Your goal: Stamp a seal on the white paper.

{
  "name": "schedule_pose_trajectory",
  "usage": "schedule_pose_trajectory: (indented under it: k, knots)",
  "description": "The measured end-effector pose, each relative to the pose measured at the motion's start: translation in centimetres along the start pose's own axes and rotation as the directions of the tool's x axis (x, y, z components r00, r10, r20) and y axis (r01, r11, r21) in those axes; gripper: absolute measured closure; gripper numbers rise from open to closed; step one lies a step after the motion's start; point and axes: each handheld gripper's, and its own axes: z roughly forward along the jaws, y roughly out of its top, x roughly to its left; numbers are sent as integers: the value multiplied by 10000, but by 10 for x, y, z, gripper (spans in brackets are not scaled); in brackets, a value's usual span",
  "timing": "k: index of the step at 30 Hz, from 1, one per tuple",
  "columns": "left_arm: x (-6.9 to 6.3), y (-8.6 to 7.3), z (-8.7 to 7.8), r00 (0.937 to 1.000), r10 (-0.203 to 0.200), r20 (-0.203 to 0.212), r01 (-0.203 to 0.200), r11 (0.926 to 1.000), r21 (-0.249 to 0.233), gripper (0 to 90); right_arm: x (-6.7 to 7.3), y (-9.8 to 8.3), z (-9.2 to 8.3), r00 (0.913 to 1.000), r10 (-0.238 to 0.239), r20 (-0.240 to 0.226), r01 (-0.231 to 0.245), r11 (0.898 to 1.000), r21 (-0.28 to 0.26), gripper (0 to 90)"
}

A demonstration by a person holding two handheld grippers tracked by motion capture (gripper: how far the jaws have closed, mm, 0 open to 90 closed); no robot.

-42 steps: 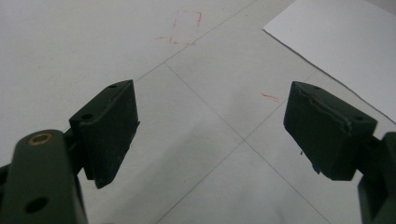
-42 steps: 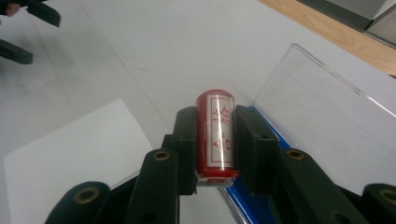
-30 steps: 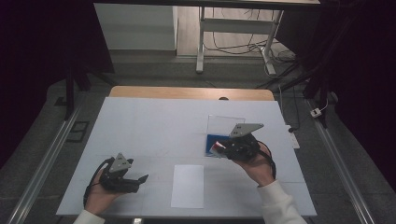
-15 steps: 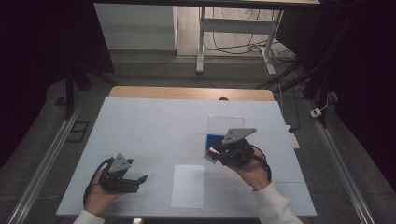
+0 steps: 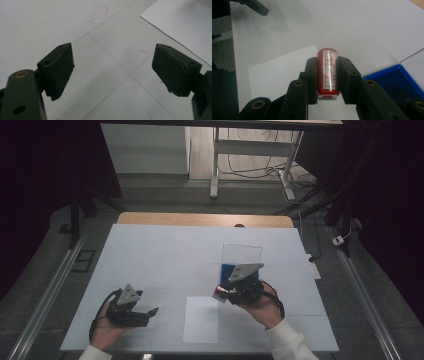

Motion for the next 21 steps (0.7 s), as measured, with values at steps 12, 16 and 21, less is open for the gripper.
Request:
schedule_pose_trajectory:
  k: [12,16,21]
  knots:
    - [0,0,0,10000,-54,-2,54,10000,-26,185,19,5,16,9973,-419,-609,432,9989,195,695]
    - [0,0,0,10000,-63,32,64,10000,-24,186,27,6,24,9953,-628,-733,653,9974,318,696]
    - [1,0,-1,10000,-70,36,70,10000,-28,187,34,6,33,9939,-742,-810,786,9955,520,696]
